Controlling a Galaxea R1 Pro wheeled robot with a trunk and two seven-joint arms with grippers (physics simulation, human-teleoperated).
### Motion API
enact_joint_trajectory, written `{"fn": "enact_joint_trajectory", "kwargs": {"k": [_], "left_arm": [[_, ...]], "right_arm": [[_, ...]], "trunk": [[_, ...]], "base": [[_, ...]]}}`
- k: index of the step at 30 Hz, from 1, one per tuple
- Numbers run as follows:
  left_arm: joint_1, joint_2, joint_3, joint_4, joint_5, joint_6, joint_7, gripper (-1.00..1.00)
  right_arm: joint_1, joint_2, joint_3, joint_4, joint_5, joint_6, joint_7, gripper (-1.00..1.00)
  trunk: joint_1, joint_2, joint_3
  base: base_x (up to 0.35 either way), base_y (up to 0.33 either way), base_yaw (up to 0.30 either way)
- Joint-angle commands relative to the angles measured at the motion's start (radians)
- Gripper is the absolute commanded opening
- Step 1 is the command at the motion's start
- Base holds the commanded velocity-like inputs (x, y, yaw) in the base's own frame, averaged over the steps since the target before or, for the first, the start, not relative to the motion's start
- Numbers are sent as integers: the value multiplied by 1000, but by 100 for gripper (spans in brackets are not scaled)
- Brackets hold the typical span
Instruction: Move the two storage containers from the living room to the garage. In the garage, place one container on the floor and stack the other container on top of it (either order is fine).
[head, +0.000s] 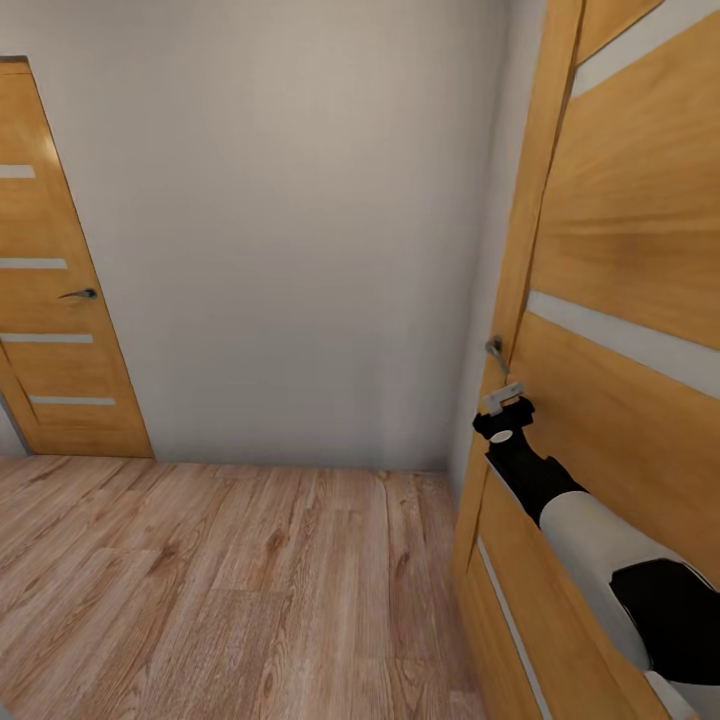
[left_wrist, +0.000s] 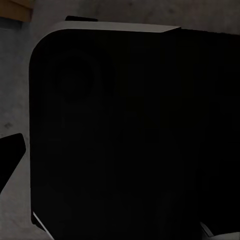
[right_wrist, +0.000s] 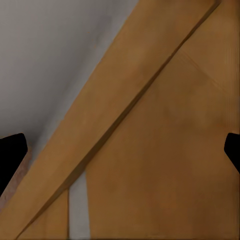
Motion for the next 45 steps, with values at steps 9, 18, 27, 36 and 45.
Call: {"fn": "enact_joint_trajectory", "kwargs": {"k": [9,18,27,36,45], "left_arm": [[0,0,0,-1,10,-2,0,100],[0,0,1,-1,10,-2,0,100],[0,-1,1,-1,10,-2,0,100],[0,-1,1,-1,10,-2,0,100],[0,0,1,-1,10,-2,-1,100]], "right_arm": [[-1,-31,-32,0,16,16,-8,100],[-1,-53,-34,0,15,18,-8,100],[-1,-70,-69,0,14,17,-6,100],[-1,13,-77,-2,13,26,-1,100],[0,129,-79,20,-15,18,6,100]], "trunk": [[0,-1,-1],[0,-1,-1],[0,-1,-1],[0,-1,-1],[0,-1,-1]], "base": [[0,0,0],[0,0,0],[0,0,0],[0,0,0],[0,0,0]]}}
